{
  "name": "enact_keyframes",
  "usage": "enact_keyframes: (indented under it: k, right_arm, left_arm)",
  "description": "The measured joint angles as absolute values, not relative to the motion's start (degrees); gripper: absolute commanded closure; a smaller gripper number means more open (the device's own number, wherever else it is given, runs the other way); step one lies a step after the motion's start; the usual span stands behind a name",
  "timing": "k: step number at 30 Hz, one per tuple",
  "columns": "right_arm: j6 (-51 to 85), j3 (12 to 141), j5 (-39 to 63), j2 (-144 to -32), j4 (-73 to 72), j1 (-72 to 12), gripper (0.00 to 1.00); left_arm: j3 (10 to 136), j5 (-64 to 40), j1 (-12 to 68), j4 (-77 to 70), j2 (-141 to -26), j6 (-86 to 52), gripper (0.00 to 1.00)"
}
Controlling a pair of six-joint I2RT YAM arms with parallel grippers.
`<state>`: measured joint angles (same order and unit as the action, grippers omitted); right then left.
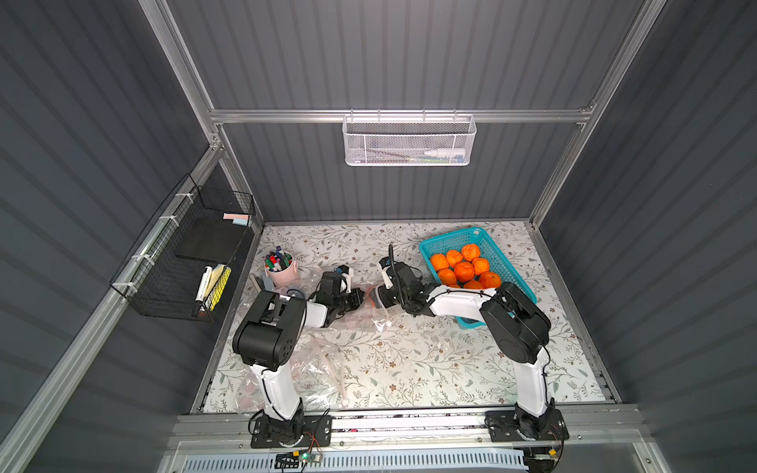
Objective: Open the zip-top bag and take out the orange
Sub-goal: Pick up the orange from the zipper food storage bag.
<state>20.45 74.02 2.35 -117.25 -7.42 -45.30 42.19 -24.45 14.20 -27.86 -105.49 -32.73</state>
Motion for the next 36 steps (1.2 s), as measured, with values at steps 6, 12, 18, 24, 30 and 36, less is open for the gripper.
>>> enact_keyframes:
  k: [6, 12, 18, 24, 30, 36]
  right_arm:
    - [20.38, 74.04, 3.81, -117.25, -7.27, -45.04, 0.52]
    - [19.38, 70.26, 4.71, -113.73, -6.42, -45.01, 0.7]
    - [18.13, 64.36, 7.84, -106.41, -5.17, -44.6, 0.7]
    - [16.25, 59.94, 10.94, -97.86, -0.95, -44.23, 0.71]
    - [14.9, 56.34, 10.59, -86.94, 8.51, -43.77, 0.71]
    - [14.48, 54.43, 7.9, -72.95, 18.37, -41.21, 0.7]
  left_arm:
    - [42.19, -24.43, 14.2, -27.77, -105.47, -32.14, 0.82]
    - [42.19, -23.62, 14.2, -26.94, -105.01, -31.9, 0.83]
    - [42.19, -22.0, 14.22, -25.23, -104.09, -31.51, 0.83]
    - [41.93, -20.93, 14.22, -24.32, -103.35, -31.33, 0.83]
    - [41.06, -19.25, 14.22, -22.74, -101.73, -30.85, 0.82]
    - [40.93, -17.96, 14.22, -20.84, -100.62, -30.2, 0.82]
